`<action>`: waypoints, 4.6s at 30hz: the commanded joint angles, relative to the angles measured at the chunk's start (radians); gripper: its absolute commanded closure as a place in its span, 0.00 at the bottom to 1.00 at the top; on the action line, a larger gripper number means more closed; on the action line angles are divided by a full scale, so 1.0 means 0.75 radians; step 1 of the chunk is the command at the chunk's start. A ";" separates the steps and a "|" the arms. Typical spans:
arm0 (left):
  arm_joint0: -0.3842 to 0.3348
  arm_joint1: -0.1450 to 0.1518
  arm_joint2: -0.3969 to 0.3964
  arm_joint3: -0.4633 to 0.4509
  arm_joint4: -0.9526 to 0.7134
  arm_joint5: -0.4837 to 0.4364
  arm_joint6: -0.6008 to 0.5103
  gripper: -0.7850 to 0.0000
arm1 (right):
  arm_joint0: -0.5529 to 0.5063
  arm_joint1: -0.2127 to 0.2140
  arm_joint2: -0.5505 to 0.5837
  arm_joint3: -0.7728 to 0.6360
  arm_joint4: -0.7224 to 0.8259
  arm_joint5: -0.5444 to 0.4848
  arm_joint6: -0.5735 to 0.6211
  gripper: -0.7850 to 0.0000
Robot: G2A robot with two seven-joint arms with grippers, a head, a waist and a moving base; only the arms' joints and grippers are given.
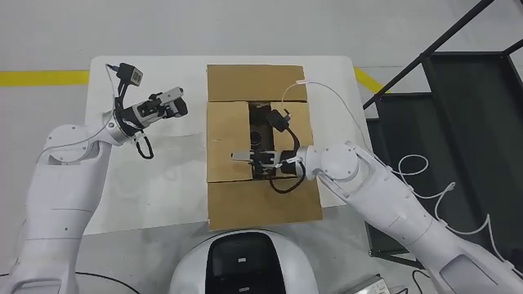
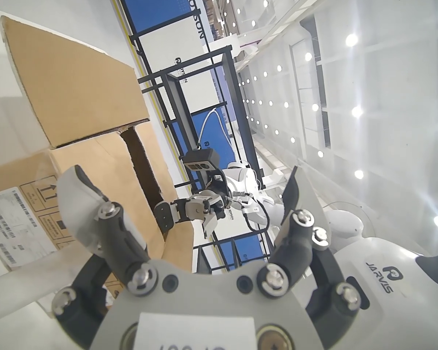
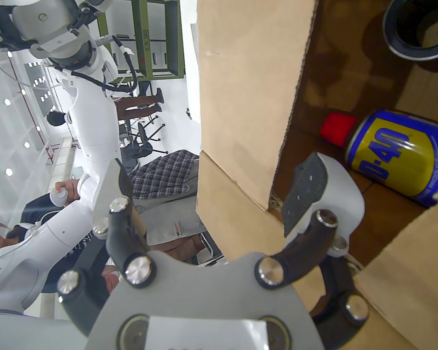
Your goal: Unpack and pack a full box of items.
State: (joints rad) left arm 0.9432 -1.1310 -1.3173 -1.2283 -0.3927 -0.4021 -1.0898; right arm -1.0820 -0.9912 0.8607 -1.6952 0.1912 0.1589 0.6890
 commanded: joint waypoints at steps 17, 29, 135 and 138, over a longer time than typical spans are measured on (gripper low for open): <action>0.003 0.013 -0.031 -0.023 -0.030 -0.010 0.055 0.00 | 0.081 -0.109 -0.115 0.098 0.370 -0.397 0.110 0.00; 0.028 0.022 -0.073 -0.200 -0.222 0.017 -0.016 0.00 | 0.277 -0.274 -0.374 0.207 0.385 -0.471 -0.045 0.00; -0.479 -0.124 0.656 0.154 -0.039 0.119 -0.220 0.00 | -1.027 -0.074 1.013 -0.230 0.544 -0.638 -0.026 0.00; -0.479 -0.124 0.656 0.154 -0.039 0.119 -0.220 0.00 | -1.027 -0.074 1.013 -0.230 0.544 -0.638 -0.026 0.00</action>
State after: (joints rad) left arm 0.5842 -1.2242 -0.8253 -1.1129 -0.4220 -0.3128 -1.2549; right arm -1.8522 -1.0464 1.6207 -1.8677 0.5989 -0.3192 0.6698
